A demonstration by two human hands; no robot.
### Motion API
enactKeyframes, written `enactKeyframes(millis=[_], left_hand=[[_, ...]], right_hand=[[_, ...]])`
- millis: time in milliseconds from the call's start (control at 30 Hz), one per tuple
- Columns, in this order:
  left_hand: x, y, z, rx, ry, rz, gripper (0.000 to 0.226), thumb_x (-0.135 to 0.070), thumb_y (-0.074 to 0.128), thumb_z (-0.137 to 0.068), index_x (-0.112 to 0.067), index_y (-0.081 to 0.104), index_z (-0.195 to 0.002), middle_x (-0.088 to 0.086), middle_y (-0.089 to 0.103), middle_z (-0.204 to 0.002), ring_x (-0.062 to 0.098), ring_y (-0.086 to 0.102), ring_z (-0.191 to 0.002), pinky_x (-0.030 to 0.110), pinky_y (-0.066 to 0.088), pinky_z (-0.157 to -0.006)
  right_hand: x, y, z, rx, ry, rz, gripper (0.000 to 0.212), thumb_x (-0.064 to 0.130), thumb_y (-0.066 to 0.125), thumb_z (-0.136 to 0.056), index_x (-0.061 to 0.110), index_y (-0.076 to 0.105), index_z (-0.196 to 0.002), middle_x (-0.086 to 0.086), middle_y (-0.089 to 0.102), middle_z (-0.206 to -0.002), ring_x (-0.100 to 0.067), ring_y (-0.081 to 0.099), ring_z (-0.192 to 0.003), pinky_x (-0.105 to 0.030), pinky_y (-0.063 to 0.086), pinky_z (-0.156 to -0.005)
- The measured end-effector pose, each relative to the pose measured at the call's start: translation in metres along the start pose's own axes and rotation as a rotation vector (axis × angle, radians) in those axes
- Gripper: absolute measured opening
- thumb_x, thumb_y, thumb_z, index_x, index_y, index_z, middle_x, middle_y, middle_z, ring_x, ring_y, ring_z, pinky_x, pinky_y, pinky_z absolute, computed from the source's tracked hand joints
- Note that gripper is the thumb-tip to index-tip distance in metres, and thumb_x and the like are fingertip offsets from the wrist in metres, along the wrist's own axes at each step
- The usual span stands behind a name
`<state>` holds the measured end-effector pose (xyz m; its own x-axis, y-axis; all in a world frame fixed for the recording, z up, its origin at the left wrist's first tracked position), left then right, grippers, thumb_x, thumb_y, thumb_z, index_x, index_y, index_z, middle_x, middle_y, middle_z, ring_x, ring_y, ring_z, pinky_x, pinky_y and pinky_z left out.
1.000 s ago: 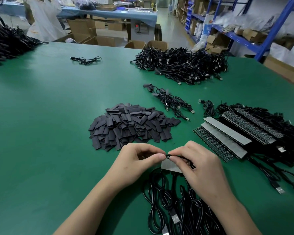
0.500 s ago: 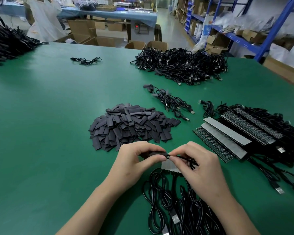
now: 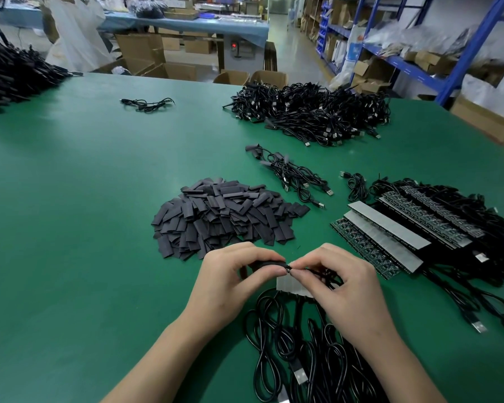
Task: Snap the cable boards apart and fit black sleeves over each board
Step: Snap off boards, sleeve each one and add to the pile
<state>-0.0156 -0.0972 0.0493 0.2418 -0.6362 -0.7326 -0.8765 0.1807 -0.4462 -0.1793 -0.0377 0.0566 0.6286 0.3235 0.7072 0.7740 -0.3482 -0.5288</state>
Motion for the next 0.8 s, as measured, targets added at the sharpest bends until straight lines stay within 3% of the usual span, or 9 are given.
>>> enactKeyframes(millis=[200, 433, 667, 800], left_hand=[[0.000, 0.001, 0.002, 0.020, 0.002, 0.031, 0.017, -0.037, 0.077, -0.089, -0.021, 0.082, -0.095, -0.015, 0.072, -0.084, 0.006, 0.067, -0.077, 0.019, 0.051, -0.069], [0.003, 0.008, 0.001, 0.081, -0.010, 0.048, 0.018, -0.032, 0.079, -0.088, -0.022, 0.081, -0.102, -0.015, 0.075, -0.091, 0.006, 0.071, -0.086, 0.019, 0.054, -0.078], [0.017, 0.002, 0.003, -0.015, -0.187, 0.235, 0.026, -0.035, 0.079, -0.082, -0.034, 0.078, -0.108, -0.010, 0.077, -0.090, 0.013, 0.075, -0.085, 0.023, 0.058, -0.082], [0.025, -0.009, 0.004, -0.161, -0.250, 0.276, 0.023, -0.018, 0.079, -0.088, -0.033, 0.076, -0.105, -0.006, 0.076, -0.086, 0.015, 0.075, -0.081, 0.028, 0.060, -0.079]], right_hand=[[0.000, 0.002, 0.001, 0.029, 0.013, -0.033, 0.024, 0.007, 0.083, -0.085, 0.030, 0.076, -0.087, 0.012, 0.068, -0.084, -0.012, 0.068, -0.079, -0.014, 0.048, -0.066], [-0.002, 0.004, 0.001, 0.029, 0.072, -0.034, 0.026, 0.007, 0.084, -0.083, 0.032, 0.076, -0.086, 0.014, 0.071, -0.086, -0.010, 0.070, -0.084, -0.017, 0.052, -0.070], [-0.011, 0.004, 0.001, 0.024, 0.169, 0.014, 0.023, 0.016, 0.080, -0.087, 0.036, 0.072, -0.084, 0.019, 0.070, -0.083, -0.005, 0.067, -0.084, -0.010, 0.047, -0.070], [-0.016, 0.004, 0.003, 0.000, 0.223, -0.033, 0.019, 0.020, 0.075, -0.091, 0.037, 0.071, -0.082, 0.012, 0.066, -0.073, -0.006, 0.063, -0.074, -0.012, 0.043, -0.061]])
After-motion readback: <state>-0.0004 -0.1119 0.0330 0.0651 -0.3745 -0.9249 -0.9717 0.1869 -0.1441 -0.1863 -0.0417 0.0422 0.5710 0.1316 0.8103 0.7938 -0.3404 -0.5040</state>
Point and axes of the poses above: each hand's wrist, its own z-axis away from the middle knuckle, its own y-axis out of the palm, x = y × z, the point moved 9 cm from there along -z, towards the middle knuckle
